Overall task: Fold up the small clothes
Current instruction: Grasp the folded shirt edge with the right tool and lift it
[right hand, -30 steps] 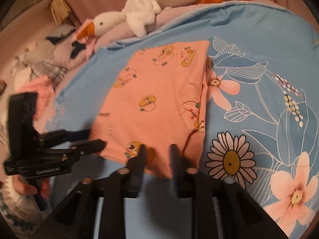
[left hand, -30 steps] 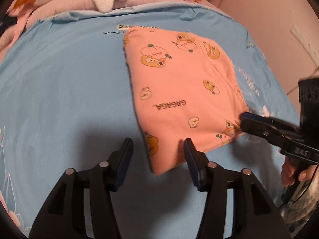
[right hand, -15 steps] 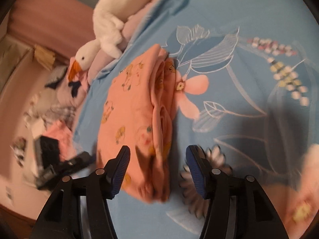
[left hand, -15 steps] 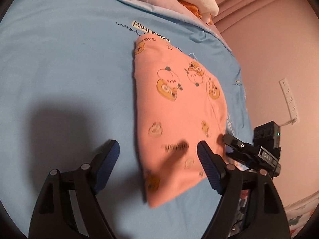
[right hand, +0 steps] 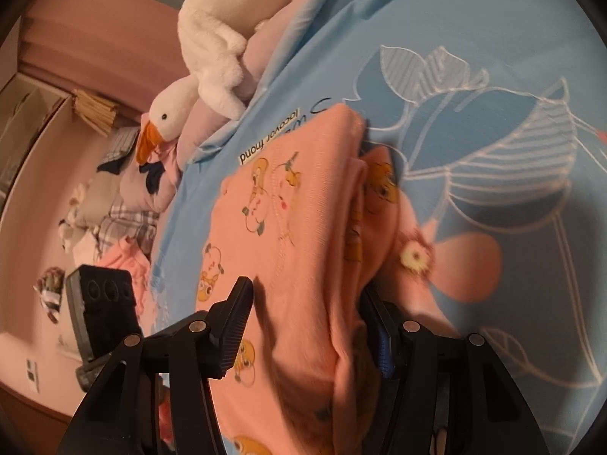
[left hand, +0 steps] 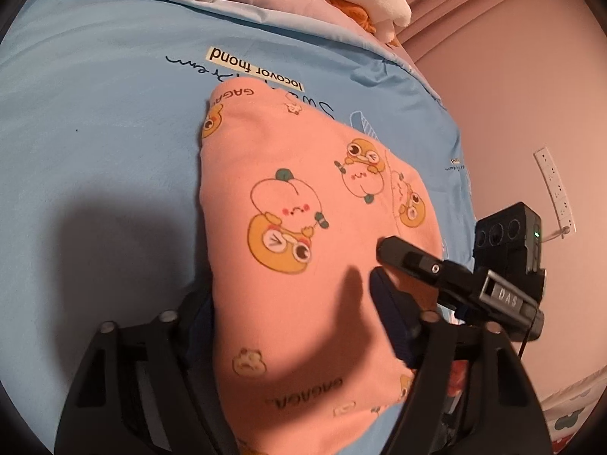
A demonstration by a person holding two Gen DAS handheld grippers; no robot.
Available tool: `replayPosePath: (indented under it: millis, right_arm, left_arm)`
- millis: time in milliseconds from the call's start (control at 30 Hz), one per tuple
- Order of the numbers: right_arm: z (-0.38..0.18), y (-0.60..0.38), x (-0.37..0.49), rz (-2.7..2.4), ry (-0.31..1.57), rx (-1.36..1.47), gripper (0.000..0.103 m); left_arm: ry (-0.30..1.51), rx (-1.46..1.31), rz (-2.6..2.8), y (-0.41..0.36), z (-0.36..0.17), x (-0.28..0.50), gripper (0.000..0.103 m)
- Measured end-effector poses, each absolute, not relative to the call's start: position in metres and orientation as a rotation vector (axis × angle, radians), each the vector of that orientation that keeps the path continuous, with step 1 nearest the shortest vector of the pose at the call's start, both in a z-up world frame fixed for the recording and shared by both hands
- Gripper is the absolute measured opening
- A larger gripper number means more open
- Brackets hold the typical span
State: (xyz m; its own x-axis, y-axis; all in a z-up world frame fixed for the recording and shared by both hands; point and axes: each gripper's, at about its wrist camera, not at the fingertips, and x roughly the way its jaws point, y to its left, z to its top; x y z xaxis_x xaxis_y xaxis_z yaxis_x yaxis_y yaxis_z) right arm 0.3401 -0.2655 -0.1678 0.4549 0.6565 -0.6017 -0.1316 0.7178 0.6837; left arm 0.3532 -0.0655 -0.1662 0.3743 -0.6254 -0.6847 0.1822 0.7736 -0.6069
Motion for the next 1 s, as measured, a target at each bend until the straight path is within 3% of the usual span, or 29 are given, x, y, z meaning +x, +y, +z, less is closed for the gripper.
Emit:
replayPosePath:
  millis: [100, 267, 400, 1000]
  right_arm:
    - [-0.167, -0.261, 0.342, 0.506, 0.98, 0.56, 0.051]
    - [-0.162, -0.252, 0.337, 0.466, 0.964, 0.479, 0.035]
    - [-0.143, -0.233, 0.321, 0.436, 0.892, 0.34, 0.029]
    - [-0.077, -0.179, 0.202, 0.519, 0.751, 0.203, 0.028]
  left_arm:
    - [1.073, -0.492, -0.514, -0.062, -0.169, 0.356, 0.05]
    - [1.067, -0.448, -0.462, -0.065, -0.165, 0.354, 0.036]
    - [1.031, -0.36, -0.443, -0.073, -0.154, 0.345, 0.025]
    - [0.936, -0.216, -0.409, -0.054, -0.095, 0.222, 0.025]
